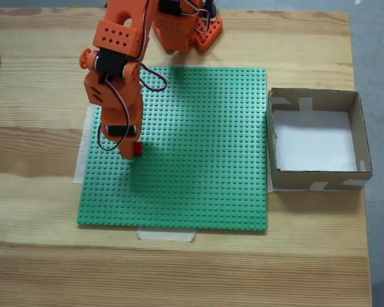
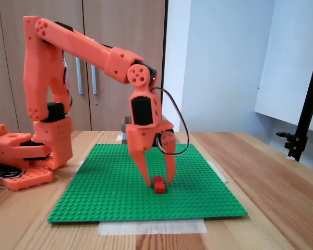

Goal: Pick the red lego block and put it in the box.

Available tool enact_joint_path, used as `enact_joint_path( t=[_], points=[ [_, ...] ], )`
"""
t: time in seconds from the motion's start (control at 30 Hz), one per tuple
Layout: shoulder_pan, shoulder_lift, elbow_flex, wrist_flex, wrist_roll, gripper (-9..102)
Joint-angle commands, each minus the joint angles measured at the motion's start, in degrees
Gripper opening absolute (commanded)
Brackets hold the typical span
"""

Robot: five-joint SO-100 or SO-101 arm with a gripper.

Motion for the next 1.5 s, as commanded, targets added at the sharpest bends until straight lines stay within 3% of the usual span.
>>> enact_joint_path(
  t=[0.0,1.0,1.47],
  points=[
    [-0.35,0.18,-0.09,-0.44,0.88,19],
    [-0.26,0.79,-0.53,-1.67,0.09,8],
    [-6.06,1.67,-21.27,13.36,8.44,9]
  ],
)
